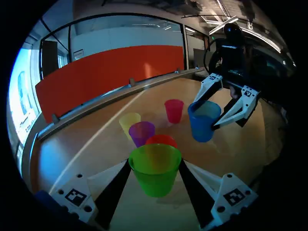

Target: Pour water

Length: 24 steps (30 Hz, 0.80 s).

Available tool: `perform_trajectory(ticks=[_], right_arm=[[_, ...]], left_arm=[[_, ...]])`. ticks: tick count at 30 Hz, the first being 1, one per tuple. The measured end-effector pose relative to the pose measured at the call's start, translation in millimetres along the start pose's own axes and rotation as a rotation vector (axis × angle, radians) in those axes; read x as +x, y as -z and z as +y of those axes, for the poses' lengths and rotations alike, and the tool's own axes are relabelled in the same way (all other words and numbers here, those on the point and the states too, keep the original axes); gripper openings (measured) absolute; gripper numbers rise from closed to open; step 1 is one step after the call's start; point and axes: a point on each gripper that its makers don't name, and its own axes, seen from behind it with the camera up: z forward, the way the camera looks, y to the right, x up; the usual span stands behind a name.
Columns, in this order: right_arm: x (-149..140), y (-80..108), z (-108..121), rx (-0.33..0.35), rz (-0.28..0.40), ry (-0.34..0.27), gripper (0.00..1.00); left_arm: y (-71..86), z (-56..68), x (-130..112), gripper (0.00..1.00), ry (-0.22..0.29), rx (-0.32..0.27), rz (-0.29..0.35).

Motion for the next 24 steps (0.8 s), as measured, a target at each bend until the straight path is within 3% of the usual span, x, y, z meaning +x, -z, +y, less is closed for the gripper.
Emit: perform_trajectory(ticks=[24], right_arm=[[-39.2, -22.0, 4.3, 0.032, -0.124, -0.002, 0.92]], left_arm=[[-20.6, -3.8, -45.2, 0.87, -0.099, -0.032, -0.182]])
